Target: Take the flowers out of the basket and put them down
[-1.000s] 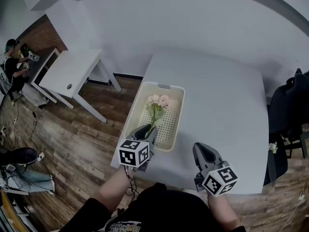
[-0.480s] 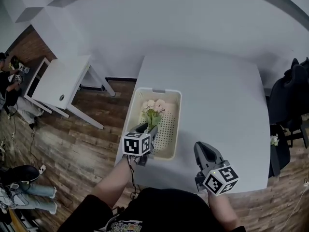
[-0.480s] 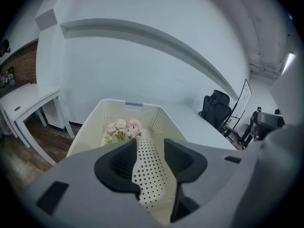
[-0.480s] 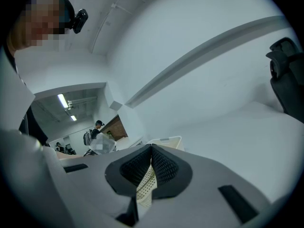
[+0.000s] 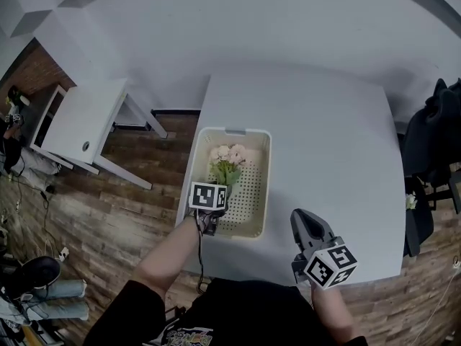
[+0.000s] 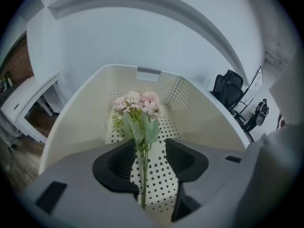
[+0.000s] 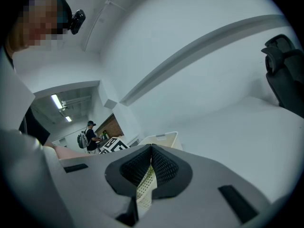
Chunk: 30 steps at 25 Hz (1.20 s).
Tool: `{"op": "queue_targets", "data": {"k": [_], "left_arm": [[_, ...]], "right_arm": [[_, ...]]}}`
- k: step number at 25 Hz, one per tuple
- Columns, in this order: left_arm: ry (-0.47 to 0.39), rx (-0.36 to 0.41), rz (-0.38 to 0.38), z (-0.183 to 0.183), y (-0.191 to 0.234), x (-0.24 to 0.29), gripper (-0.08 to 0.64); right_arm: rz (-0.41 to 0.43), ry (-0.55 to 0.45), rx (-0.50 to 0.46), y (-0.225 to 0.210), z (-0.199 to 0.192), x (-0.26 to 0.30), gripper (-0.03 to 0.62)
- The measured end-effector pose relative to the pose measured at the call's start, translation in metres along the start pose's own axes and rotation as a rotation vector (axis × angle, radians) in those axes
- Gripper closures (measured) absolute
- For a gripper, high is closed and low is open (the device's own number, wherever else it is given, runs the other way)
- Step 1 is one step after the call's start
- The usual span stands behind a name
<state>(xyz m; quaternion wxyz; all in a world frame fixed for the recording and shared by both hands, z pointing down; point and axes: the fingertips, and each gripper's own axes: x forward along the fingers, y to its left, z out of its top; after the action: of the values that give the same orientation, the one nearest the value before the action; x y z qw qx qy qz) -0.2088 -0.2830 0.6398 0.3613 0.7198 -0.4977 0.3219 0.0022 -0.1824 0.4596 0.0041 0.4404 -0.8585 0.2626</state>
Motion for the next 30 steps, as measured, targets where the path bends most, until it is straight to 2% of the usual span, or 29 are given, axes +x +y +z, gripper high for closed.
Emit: {"op": "queue_targets", "data": {"k": [6,14,23,26,30], "left_arm": [[0.088,-0.005,0.036,-0.019,0.015,0.028,0.364],[0.149,0.008,0.050,-0.034,0.020,0.051,0.364],[0.162,0.022,0.064,-0.044,0.017,0.060,0.367],[0.155,0.024,0.091,-0.047,0.022,0.061,0.413],[0.146,0.040,0.109,-0.045,0.026,0.061,0.433]], "right_arm": [[-0.021,0.017,0.010,-0.005,-0.004,0.000,0.571],[-0.061,0.040,0.025,-0.018,-0.011,0.001,0.571],[-0.104,0.063,0.049,-0.037,-0.018,0.006,0.571],[-0.109,0.065,0.057,-0.039,-0.019,0.009,0.571],[-0.110,0.072,0.063,-0.039,-0.022,0.014,0.571]]}}
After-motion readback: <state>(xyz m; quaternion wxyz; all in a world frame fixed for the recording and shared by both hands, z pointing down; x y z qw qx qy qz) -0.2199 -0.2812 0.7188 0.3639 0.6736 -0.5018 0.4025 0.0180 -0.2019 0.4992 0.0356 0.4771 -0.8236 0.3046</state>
